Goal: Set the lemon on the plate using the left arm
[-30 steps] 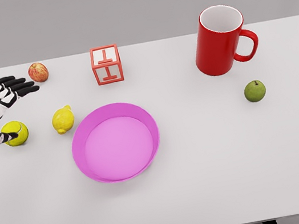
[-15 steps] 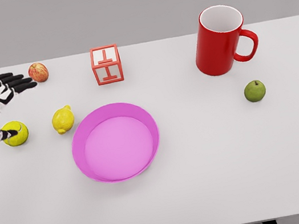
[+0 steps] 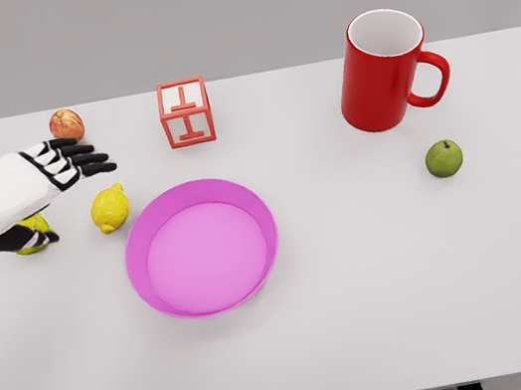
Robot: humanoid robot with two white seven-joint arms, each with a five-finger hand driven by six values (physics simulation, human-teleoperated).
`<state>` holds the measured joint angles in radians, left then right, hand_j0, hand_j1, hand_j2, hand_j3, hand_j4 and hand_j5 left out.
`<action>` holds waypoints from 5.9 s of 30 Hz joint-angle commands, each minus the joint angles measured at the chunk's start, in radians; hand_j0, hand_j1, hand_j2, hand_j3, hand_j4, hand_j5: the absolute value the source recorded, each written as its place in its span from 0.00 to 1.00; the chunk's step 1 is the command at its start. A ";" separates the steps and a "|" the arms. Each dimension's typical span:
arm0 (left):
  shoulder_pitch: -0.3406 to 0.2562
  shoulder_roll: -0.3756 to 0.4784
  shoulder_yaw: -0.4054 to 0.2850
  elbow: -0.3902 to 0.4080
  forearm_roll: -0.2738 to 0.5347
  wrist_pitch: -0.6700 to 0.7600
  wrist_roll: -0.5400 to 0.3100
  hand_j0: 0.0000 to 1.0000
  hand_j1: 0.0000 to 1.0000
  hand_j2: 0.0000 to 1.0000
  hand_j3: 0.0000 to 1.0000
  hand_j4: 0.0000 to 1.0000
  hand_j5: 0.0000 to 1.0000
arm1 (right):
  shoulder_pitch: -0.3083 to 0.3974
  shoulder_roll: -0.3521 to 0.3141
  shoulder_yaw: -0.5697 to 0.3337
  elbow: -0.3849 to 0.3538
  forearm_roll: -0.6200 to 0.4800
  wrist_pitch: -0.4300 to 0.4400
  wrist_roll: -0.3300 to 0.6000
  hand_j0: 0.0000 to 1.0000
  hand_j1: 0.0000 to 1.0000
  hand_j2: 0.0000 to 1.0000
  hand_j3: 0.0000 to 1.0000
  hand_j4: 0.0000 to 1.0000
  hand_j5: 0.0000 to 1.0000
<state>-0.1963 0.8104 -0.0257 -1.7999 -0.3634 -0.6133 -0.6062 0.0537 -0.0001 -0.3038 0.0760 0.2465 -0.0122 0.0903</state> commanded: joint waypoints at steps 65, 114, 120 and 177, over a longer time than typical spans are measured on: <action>-0.270 -0.103 -0.321 0.416 -0.098 0.014 -0.005 1.00 1.00 1.00 1.00 1.00 1.00 | 0.000 0.000 0.000 0.001 0.000 0.000 0.000 1.00 1.00 1.00 1.00 1.00 1.00; -0.305 -0.140 -0.326 0.435 -0.276 0.003 -0.005 0.95 0.95 0.95 0.95 0.95 0.95 | 0.000 0.000 0.000 -0.001 -0.001 0.000 0.000 1.00 1.00 1.00 1.00 1.00 1.00; -0.308 -0.168 -0.326 0.442 -0.325 0.003 -0.005 0.96 0.96 0.96 0.96 0.96 0.96 | 0.000 0.000 0.000 0.001 0.000 0.000 0.000 1.00 1.00 1.00 1.00 1.00 1.00; -0.318 -0.218 -0.327 0.521 -0.365 0.002 -0.005 0.67 0.67 0.67 0.67 0.67 0.67 | 0.000 0.000 0.000 -0.001 0.000 0.000 0.000 1.00 1.00 1.00 1.00 1.00 1.00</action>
<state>-0.5139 0.5903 -0.3532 -1.2829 -0.7286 -0.6124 -0.6114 0.0537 -0.0001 -0.3038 0.0762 0.2466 -0.0122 0.0903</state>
